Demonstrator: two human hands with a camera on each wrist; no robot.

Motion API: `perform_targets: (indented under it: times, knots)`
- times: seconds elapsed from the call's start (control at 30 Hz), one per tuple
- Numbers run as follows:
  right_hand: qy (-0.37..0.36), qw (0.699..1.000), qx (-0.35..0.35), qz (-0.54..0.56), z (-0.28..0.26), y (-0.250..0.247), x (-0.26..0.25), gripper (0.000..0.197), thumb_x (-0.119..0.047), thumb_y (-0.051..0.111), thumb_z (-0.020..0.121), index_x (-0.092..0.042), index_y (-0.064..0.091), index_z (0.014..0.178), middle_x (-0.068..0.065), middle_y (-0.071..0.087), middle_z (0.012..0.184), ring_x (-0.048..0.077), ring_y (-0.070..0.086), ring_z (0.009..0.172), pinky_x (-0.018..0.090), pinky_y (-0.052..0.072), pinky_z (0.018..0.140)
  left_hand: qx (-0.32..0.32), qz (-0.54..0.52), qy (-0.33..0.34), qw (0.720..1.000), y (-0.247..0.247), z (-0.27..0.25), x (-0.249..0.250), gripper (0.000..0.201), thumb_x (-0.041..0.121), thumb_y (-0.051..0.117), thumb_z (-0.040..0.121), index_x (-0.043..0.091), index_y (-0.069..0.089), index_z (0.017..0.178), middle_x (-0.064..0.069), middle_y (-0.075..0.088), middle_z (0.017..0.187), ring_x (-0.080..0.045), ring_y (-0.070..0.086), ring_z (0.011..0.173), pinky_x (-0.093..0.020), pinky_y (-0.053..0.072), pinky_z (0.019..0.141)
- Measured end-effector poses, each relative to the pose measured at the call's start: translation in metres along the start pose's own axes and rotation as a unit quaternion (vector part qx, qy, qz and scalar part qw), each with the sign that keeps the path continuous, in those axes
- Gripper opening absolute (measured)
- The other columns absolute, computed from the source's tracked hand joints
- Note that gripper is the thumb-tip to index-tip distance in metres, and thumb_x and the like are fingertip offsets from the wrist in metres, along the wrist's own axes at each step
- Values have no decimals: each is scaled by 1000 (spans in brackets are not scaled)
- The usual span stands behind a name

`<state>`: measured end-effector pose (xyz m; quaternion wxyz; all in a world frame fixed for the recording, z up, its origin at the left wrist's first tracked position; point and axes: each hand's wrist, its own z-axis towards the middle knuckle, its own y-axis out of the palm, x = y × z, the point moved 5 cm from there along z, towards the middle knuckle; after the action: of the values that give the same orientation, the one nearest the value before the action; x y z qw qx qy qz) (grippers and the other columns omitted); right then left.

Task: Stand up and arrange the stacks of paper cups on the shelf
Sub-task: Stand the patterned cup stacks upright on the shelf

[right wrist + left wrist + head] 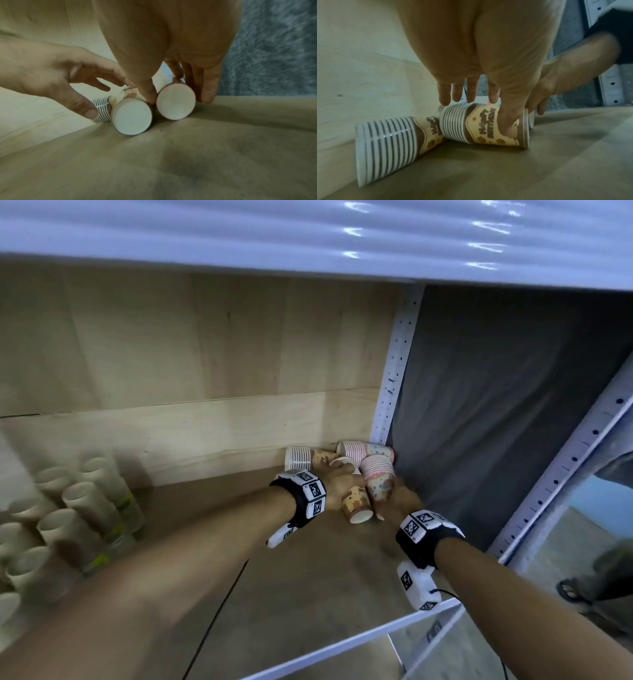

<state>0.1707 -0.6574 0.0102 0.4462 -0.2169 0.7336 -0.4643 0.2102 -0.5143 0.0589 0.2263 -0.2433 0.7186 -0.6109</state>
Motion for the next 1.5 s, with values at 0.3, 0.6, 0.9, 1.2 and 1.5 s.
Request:
perform_targets:
  times: [0.3, 0.6, 0.9, 1.2, 1.5]
  knots:
    - [-17, 998, 19, 65, 12, 12, 17, 85, -62, 57, 76, -17, 28, 142, 11, 47, 138, 32, 54, 121, 36, 42, 96, 38, 79, 48, 995, 18, 29, 0, 60, 27, 65, 86, 33, 44, 142, -6, 34, 145, -31, 28, 136, -45, 32, 108]
    - [-8, 993, 6, 121, 11, 11, 29, 95, -56, 69, 66, -23, 29, 146, 8, 45, 143, 30, 48, 127, 44, 42, 105, 77, 115, 72, 988, 25, 35, 1, 67, 49, 69, 76, 39, 47, 138, -5, 36, 143, -32, 29, 133, -52, 32, 107]
    - [-47, 995, 51, 67, 4, -8, 19, 54, -34, 68, 85, -12, 50, 131, 10, 56, 131, 31, 55, 120, 34, 44, 98, 93, 78, 101, 987, 20, 23, 4, 66, 53, 68, 76, 31, 50, 136, 0, 43, 141, -23, 38, 128, -41, 33, 104]
    - [-107, 989, 104, 22, -17, -42, -5, 46, -32, 70, 82, -12, 60, 122, 13, 68, 115, 35, 64, 106, 30, 48, 83, 157, -34, 14, 987, -11, -7, -1, 55, 49, 69, 70, 20, 58, 115, -2, 67, 106, -26, 64, 94, -32, 52, 74]
    - [-187, 972, 124, -64, -42, -55, -58, 30, -33, 62, 76, -17, 58, 101, 8, 68, 99, 33, 65, 91, 33, 50, 77, 191, -166, -96, 963, -34, -59, -36, 70, 53, 74, 62, 28, 54, 124, 2, 70, 107, -22, 66, 92, -29, 53, 72]
